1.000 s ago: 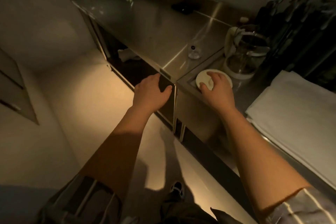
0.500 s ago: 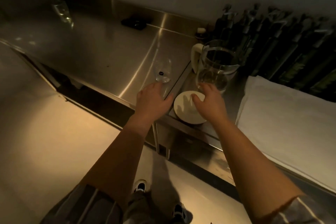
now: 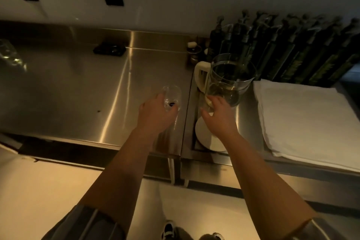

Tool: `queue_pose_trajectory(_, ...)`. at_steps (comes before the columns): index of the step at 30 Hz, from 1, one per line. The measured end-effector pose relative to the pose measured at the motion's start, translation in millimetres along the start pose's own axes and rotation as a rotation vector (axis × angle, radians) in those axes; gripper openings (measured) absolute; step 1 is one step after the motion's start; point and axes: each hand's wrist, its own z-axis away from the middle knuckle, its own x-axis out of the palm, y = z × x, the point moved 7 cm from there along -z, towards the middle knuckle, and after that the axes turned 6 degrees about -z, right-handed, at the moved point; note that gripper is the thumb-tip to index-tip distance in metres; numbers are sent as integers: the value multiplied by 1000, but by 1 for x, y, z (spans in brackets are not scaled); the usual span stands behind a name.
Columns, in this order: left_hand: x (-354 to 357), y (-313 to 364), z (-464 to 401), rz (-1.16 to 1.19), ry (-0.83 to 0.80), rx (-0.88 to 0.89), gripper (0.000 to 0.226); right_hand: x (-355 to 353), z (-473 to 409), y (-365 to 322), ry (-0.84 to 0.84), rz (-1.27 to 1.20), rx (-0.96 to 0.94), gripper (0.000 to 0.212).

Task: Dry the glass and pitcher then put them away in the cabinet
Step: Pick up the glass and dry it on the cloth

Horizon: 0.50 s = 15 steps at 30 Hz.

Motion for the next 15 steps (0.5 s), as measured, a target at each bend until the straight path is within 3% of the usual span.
queue_pose_trajectory(9, 1, -20, -17, 23, -30, 31, 61, 13, -7, -16, 27, 20, 8, 55)
queue_pose_trajectory(15, 9, -36, -29, 27, -80, -6, 76, 29, -20, -28, -38, 45, -16, 62)
